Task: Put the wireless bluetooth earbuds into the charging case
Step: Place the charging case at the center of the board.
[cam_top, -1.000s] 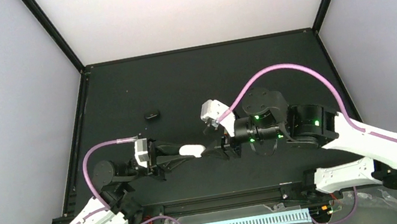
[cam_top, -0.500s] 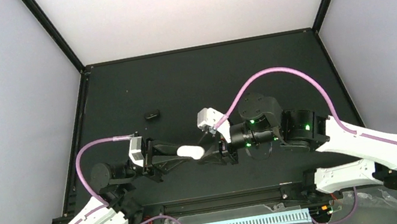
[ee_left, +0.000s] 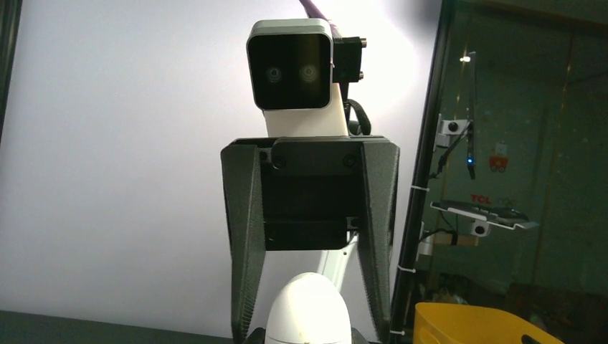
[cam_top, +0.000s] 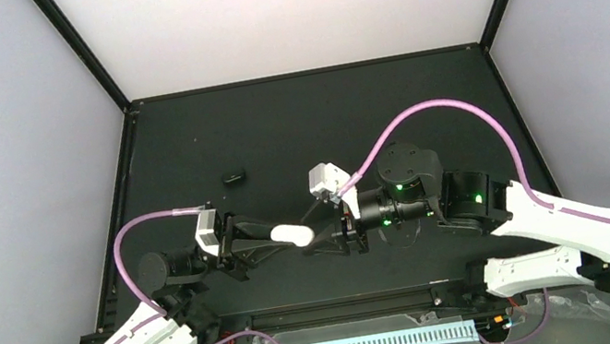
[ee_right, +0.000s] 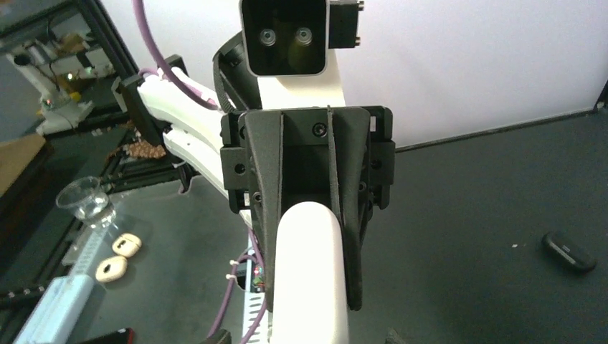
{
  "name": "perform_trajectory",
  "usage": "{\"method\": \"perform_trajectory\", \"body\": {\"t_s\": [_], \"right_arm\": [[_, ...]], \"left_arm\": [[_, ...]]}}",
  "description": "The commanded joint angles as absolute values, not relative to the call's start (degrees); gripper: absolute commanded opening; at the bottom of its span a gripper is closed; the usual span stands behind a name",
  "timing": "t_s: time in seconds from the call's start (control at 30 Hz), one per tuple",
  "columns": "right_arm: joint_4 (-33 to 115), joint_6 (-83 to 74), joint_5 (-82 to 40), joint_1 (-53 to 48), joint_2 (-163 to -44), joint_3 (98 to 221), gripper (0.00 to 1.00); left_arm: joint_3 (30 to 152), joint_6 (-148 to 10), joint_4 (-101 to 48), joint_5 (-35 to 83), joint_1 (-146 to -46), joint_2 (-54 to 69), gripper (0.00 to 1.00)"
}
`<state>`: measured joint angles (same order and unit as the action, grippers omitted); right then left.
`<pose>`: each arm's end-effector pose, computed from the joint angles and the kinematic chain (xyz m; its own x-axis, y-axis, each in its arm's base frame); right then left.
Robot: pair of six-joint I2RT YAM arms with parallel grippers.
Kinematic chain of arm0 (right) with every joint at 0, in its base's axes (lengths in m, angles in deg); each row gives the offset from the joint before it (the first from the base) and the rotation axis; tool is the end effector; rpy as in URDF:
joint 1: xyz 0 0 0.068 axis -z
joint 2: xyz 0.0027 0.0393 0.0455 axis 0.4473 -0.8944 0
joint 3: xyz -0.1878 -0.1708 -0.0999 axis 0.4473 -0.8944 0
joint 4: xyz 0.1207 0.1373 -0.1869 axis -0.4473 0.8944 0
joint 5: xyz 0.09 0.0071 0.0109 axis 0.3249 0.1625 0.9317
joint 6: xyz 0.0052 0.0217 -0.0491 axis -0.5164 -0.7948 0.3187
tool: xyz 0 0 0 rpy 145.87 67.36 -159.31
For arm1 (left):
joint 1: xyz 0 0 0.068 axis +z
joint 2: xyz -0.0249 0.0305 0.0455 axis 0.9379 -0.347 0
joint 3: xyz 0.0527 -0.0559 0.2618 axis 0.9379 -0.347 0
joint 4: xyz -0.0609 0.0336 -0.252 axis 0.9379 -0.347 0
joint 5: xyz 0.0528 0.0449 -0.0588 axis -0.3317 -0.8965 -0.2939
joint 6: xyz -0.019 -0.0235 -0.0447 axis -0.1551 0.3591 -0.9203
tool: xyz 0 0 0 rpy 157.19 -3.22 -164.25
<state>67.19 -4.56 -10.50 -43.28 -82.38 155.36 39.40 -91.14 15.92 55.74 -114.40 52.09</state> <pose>0.0655 0.2111 0.4209 -0.2150 -0.2434 -0.9458 -0.9763 0.0759 0.2024 0.0745 -0.1060 0.3217 -0.1811 -0.4256 -0.8866 0.9835 -0.0826 -0.1612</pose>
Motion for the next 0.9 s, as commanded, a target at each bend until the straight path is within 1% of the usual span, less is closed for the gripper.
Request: {"method": "perform_trajectory", "body": {"t_s": [0.0, 0.13, 0.27, 0.33, 0.4, 0.5, 0.63, 0.77, 0.87], "right_arm": [[65.69, -5.61, -14.22, -43.55, -81.02, 154.86, 0.59], [65.44, -6.48, -30.31, -43.55, -75.28, 151.60, 0.68], [67.31, -9.63, -46.16, -43.57, -70.79, 147.43, 0.69], [68.48, -11.48, -51.83, -43.47, -69.20, 145.19, 0.70], [70.42, -13.42, -54.93, -43.51, -68.39, 143.65, 0.71], [72.33, -16.65, -58.82, -43.48, -67.84, 141.42, 0.73], [71.89, -20.60, -60.92, -43.43, -65.98, 137.25, 0.73], [70.70, -23.32, -57.30, -43.48, -62.69, 131.96, 0.73], [70.91, -24.45, -57.02, -43.48, -60.08, 128.97, 0.73]], "left_arm": [[40.84, -89.94, 13.33, 52.03, -114.70, 53.27, 0.01], [42.24, -85.68, 0.07, 38.24, -114.48, 54.00, 0.02], [45.80, -86.65, -12.77, 25.19, -113.65, 50.48, 0.01], [48.69, -87.70, -20.14, 19.62, -112.93, 46.64, 0.02], [51.47, -89.13, -25.73, 15.99, -111.99, 41.48, 0.02], [55.99, -92.22, -30.41, 14.95, -110.18, 31.82, 0.02], [60.37, -94.03, -31.09, 17.62, -106.10, 19.53, 0.02], [61.91, -96.31, -31.63, 24.50, -98.50, 12.68, 0.02], [63.00, -96.60, -35.32, 30.51, -93.11, 10.23, 0.02]]}}
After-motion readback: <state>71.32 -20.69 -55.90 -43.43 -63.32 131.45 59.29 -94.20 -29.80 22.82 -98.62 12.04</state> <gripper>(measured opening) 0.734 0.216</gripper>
